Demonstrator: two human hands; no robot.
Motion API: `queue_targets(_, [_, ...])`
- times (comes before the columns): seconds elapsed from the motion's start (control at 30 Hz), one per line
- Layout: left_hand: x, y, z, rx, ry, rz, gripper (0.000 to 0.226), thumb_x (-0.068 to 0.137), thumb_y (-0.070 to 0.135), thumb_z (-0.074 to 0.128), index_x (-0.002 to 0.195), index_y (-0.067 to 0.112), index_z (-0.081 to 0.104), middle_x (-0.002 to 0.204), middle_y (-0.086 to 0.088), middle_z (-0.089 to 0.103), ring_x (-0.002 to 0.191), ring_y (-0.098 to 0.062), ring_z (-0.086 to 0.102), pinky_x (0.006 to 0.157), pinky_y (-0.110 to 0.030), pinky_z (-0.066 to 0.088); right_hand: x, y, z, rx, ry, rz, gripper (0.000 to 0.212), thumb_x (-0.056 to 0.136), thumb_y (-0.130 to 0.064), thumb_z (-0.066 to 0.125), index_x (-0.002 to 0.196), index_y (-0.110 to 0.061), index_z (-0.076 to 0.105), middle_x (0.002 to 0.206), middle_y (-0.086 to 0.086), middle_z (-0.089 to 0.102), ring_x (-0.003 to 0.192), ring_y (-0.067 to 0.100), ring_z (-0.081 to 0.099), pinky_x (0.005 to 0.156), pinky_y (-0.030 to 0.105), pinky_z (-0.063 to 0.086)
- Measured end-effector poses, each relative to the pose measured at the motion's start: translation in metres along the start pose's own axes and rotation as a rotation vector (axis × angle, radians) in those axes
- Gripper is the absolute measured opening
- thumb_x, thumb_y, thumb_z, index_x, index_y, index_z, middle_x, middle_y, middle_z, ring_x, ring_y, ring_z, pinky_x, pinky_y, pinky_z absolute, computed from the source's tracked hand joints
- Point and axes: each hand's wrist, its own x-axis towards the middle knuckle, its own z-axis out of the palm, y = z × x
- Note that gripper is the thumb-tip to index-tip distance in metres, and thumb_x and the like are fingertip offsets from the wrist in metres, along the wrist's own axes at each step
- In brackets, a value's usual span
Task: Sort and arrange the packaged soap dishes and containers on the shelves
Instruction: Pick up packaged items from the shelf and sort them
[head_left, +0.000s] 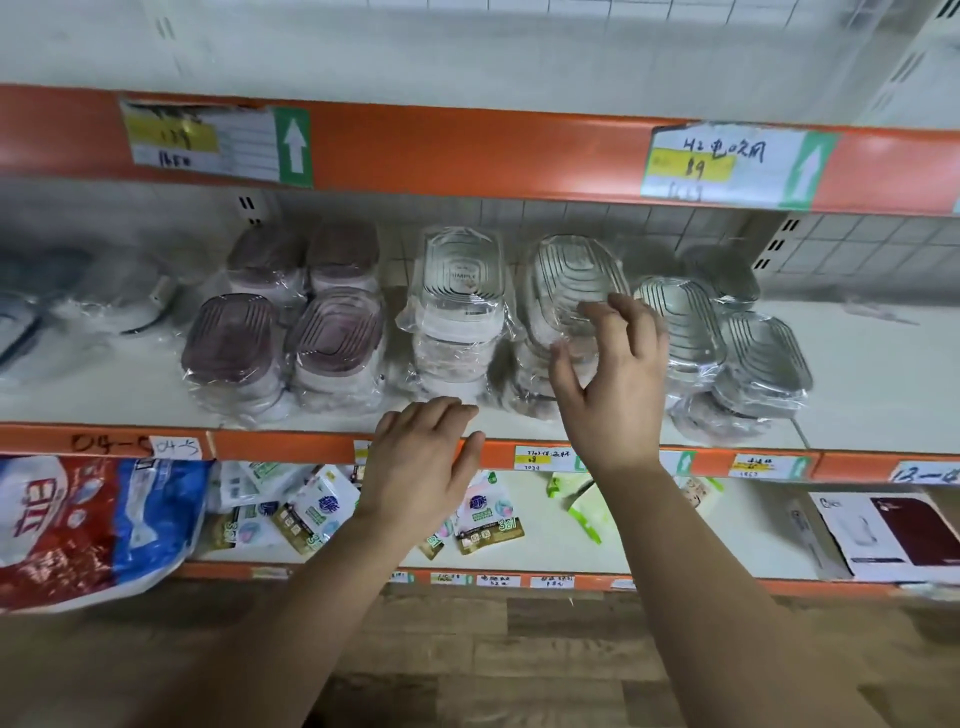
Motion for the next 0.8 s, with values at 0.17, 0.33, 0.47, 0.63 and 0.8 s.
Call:
queue_targets(0.17, [-0.010, 0.007, -0.042, 0.011, -0.015, -0.005, 0.047, 0.094, 0.038, 0.035, 0.115, 0.012, 0.068, 0.113, -0.004, 0.068, 0.097, -0.029, 0.064, 0.083, -0.039, 0.047, -0.028, -0.019, -0.028, -0.002, -0.046, 0.016, 0.032, 0.086, -0.012, 0.064, 0.116, -0.002, 0.061, 0.122, 0.017, 0.055, 0.117, 0.037, 0.048, 0.099, 0.047, 0.041])
queue_targets(0.33, [-0.037, 0.010, -0.099, 0.043, 0.022, 0.011, 0.040, 0.094, 0.036, 0.041, 0.108, 0.013, 0.070, 0.102, -0.003, 0.070, 0.090, -0.029, 0.065, 0.079, -0.039, 0.049, -0.044, -0.061, -0.063, 0.004, -0.118, 0.023, 0.030, 0.085, -0.013, 0.064, 0.113, -0.004, 0.062, 0.108, 0.013, 0.059, 0.104, 0.036, 0.050, 0.091, 0.044, 0.042])
queue_targets(0.47, [-0.056, 0.001, -0.144, 0.069, 0.070, 0.015, 0.037, 0.094, 0.035, 0.042, 0.104, 0.014, 0.070, 0.096, -0.002, 0.069, 0.086, -0.027, 0.065, 0.077, -0.037, 0.046, -0.043, -0.106, -0.080, 0.008, -0.170, -0.020, 0.026, 0.088, -0.018, 0.061, 0.111, -0.006, 0.062, 0.102, 0.009, 0.061, 0.096, 0.033, 0.052, 0.087, 0.040, 0.039])
queue_targets(0.63, [-0.074, -0.024, -0.196, 0.109, 0.159, -0.003, 0.034, 0.094, 0.036, 0.043, 0.102, 0.016, 0.069, 0.093, 0.000, 0.069, 0.084, -0.026, 0.064, 0.078, -0.038, 0.042, -0.039, -0.177, -0.084, 0.059, -0.205, -0.090, 0.030, 0.090, -0.028, 0.051, 0.110, -0.009, 0.062, 0.102, 0.007, 0.061, 0.095, 0.030, 0.051, 0.084, 0.040, 0.040])
queue_targets(0.8, [-0.094, -0.069, -0.253, 0.098, 0.248, -0.038, 0.030, 0.095, 0.034, 0.043, 0.096, 0.016, 0.067, 0.089, 0.001, 0.067, 0.080, -0.025, 0.063, 0.074, -0.038, 0.042, -0.037, -0.252, -0.067, 0.067, -0.249, -0.171, 0.029, 0.090, -0.029, 0.049, 0.106, -0.008, 0.062, 0.101, 0.008, 0.060, 0.094, 0.029, 0.051, 0.084, 0.040, 0.042])
